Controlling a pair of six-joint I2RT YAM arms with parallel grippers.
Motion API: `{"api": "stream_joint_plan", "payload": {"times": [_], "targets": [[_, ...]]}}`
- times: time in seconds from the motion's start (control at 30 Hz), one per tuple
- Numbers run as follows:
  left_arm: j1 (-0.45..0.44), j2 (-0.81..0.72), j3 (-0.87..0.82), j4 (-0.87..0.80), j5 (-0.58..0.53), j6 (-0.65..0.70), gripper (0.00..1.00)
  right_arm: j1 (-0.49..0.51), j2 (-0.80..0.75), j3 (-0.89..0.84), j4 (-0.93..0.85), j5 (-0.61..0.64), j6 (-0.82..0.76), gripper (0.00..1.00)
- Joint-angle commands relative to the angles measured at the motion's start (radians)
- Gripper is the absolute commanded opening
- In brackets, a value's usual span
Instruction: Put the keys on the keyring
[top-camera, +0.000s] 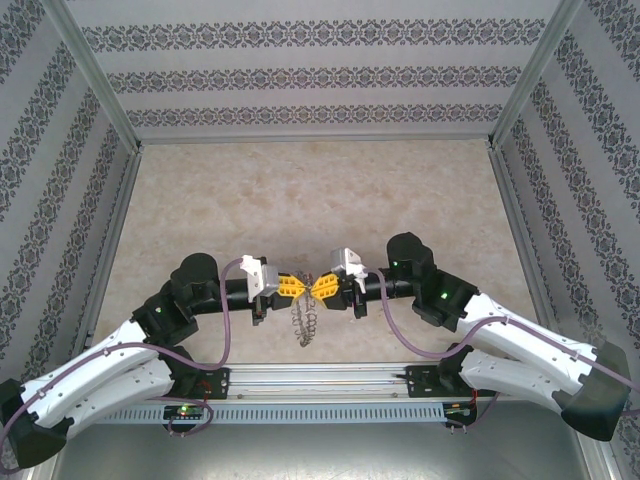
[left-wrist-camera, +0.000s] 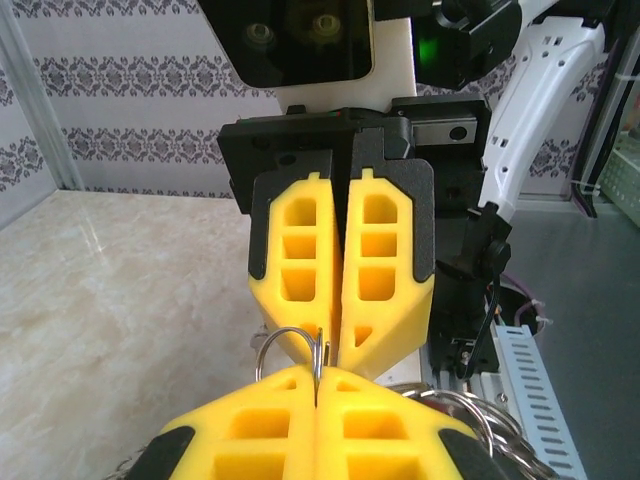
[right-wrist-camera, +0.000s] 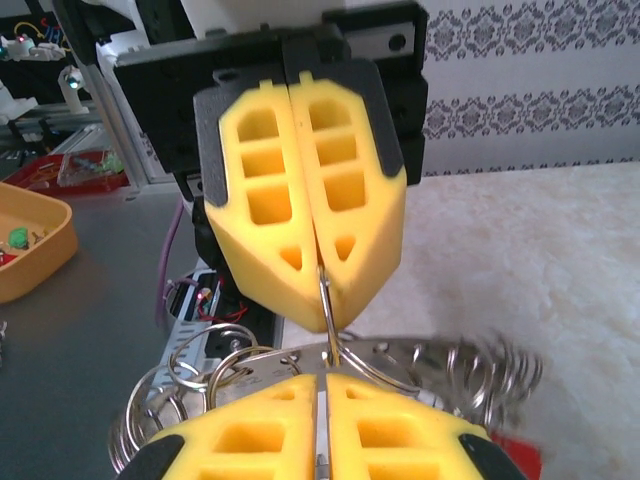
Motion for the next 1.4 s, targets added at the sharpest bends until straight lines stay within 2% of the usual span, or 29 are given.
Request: {"api": "stream_joint_plan", "payload": {"times": [0.0,0.2,0.63,0.87,1.13,1.37], "targets": [[-0.009,-0.009,-0.016,0.151,0.038,-0.05,0.0,0.018,-0.028,-0.026,0.089,-0.014,0.033,0.12],[-0.009,-0.019,-0.046,0.22,0.066,-0.092,0.0,0.026,-0.016,-0.028,0.124,-0.013,0.044,0.12],[-0.009,-0.031,-0.072,0.244,0.054,-0.11,0.0,0.061,-0.021,-0.011,0.136,0.002,0.041,0.15],[-0.009,-0.04,-0.077,0.236,0.054,-0.11,0.0,0.064,-0.037,-0.014,0.149,0.06,0.038,0.22],[-0.009,-0.038,-0.071,0.228,0.057,-0.099,0.0,0.064,-0.065,-0.035,0.185,0.134,0.041,0.22],[-0.01,-0.029,-0.063,0.227,0.057,-0.096,0.0,0.065,-0.027,-0.023,0.207,0.079,0.058,0.19]]}}
